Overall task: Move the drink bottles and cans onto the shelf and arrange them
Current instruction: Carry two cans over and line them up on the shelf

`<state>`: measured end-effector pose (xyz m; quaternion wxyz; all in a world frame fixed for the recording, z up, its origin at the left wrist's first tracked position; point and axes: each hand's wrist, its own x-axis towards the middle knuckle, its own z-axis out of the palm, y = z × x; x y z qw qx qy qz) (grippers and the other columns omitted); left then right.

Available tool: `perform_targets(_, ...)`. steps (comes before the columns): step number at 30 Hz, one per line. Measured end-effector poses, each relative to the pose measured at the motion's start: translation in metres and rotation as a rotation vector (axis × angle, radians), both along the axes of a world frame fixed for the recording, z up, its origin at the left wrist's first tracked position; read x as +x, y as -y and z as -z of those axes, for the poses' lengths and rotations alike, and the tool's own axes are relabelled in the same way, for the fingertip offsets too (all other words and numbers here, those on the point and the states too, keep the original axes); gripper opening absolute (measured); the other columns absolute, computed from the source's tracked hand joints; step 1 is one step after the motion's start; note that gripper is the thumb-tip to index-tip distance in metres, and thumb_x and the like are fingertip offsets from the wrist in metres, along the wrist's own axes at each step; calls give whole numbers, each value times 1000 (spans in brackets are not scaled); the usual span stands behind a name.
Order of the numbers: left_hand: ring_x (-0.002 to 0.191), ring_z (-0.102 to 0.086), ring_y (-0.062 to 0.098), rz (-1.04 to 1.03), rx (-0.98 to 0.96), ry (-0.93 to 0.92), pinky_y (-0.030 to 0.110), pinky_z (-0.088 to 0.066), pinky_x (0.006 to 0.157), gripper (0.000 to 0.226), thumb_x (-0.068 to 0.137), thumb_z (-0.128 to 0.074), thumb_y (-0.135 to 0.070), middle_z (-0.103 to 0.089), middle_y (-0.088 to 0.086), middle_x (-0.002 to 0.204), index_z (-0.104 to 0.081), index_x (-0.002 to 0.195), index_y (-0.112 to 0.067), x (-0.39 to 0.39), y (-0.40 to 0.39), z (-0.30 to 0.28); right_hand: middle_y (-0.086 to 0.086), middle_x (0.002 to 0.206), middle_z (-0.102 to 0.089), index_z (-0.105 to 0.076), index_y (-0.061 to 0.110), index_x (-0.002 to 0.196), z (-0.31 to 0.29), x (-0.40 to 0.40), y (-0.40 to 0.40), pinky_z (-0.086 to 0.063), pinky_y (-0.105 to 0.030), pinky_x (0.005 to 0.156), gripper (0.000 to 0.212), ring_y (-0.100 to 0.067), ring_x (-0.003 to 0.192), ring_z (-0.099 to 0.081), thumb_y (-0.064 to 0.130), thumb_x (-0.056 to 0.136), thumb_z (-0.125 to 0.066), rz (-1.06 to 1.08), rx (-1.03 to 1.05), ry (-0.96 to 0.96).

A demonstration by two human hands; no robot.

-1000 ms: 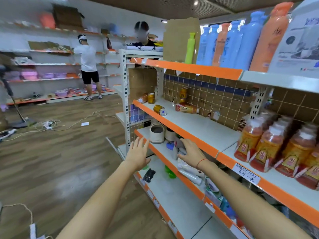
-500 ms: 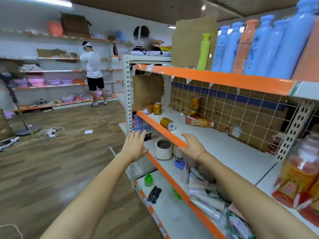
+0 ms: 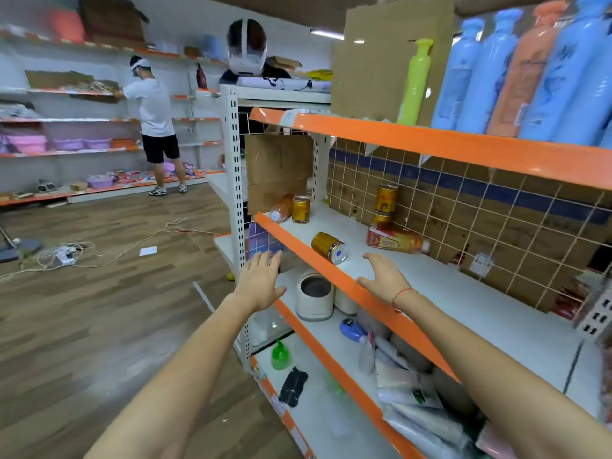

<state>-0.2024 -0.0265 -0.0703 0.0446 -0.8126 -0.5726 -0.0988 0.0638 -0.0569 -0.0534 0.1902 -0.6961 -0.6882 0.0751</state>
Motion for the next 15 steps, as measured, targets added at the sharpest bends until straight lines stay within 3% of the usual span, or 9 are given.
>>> perform_targets(9,138,-23,31,172,62,11,41,-24,112,75,92,-52,-45,-28,14,148,-17,149,-11,-15,-107,-13,-10,146,-38,-35,12,141,1,-20,-62,-33,-39,109,63,-27,133,-37,30,87,-62,179,48,-72)
perform_targets(15,141,-19,33,265,15,-10,43,-21,113,79,93,-52,-44,-18,16,154,-9,152,-13,-21,-155,-12,-11,144,-40,-37,11,140,1,-35,-86,-33,-40,109,61,-26,132,-37,28,87,-62,279,75,-102)
